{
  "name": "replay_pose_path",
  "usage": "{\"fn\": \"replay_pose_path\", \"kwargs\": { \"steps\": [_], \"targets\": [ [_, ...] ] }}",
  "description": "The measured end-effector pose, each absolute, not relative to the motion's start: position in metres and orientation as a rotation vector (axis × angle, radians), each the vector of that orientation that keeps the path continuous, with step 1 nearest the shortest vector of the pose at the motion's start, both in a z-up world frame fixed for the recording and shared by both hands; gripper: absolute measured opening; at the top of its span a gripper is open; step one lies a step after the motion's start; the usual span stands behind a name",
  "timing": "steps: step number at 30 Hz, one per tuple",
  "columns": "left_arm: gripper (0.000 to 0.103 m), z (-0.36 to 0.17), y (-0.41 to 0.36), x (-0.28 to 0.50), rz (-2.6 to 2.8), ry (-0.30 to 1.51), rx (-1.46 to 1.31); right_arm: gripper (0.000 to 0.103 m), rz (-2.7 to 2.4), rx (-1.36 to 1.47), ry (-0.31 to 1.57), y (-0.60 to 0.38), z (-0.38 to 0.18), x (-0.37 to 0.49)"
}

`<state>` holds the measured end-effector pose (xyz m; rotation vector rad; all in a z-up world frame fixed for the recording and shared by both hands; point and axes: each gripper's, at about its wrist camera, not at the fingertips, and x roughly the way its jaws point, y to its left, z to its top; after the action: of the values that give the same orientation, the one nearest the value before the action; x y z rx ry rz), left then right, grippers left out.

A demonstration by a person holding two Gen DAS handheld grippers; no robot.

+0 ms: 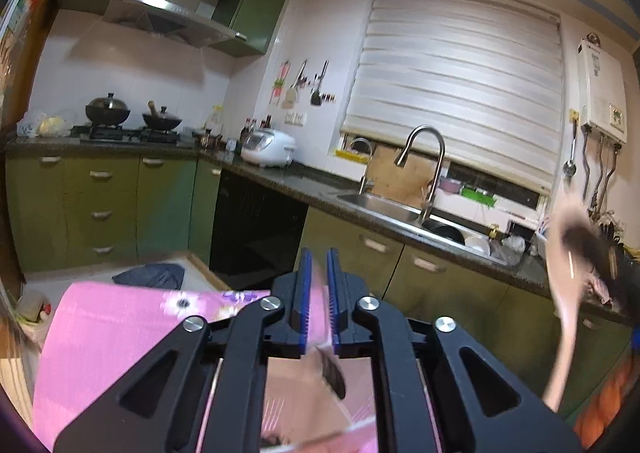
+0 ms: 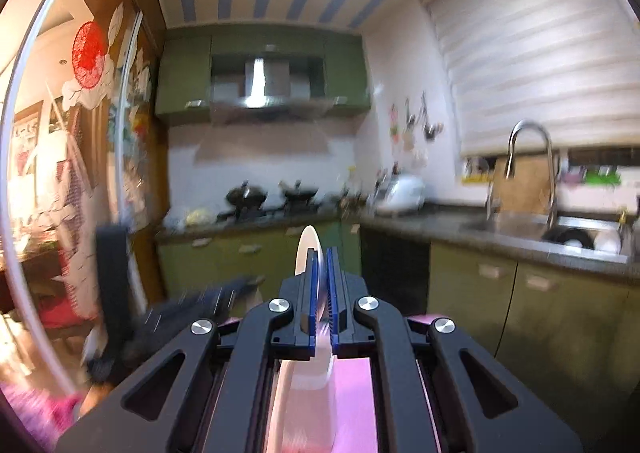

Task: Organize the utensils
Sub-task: 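Lower the clear spoon into the holder and open the left gripper while the right gripper releases the white spoon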

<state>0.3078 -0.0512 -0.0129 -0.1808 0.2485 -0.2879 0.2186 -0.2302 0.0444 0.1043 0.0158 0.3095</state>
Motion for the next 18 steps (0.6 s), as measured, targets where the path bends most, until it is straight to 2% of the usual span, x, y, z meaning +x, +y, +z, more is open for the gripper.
{"fn": "replay_pose_path", "kwargs": {
  "steps": [1, 2, 3, 10, 18],
  "targets": [
    [0.021, -0.016, -0.05, 0.305, -0.282, 0.253, -0.182, 0.005, 0.297, 0.095, -0.003, -0.225, 0.048, 0.225],
    [0.033, -0.019, -0.048, 0.302, -0.278, 0.257, -0.184, 0.005, 0.284, 0.087, -0.021, -0.22, 0.051, 0.233],
    [0.036, -0.021, -0.047, 0.299, -0.273, 0.263, -0.184, 0.005, 0.27, 0.076, -0.035, -0.214, 0.054, 0.242],
    [0.036, -0.026, -0.029, 0.256, -0.25, 0.279, -0.194, 0.006, 0.199, -0.011, -0.081, -0.174, 0.056, 0.292],
    [0.036, -0.023, -0.014, 0.208, -0.249, 0.286, -0.195, 0.006, 0.182, -0.045, -0.054, -0.15, 0.024, 0.329]
  ]
}}
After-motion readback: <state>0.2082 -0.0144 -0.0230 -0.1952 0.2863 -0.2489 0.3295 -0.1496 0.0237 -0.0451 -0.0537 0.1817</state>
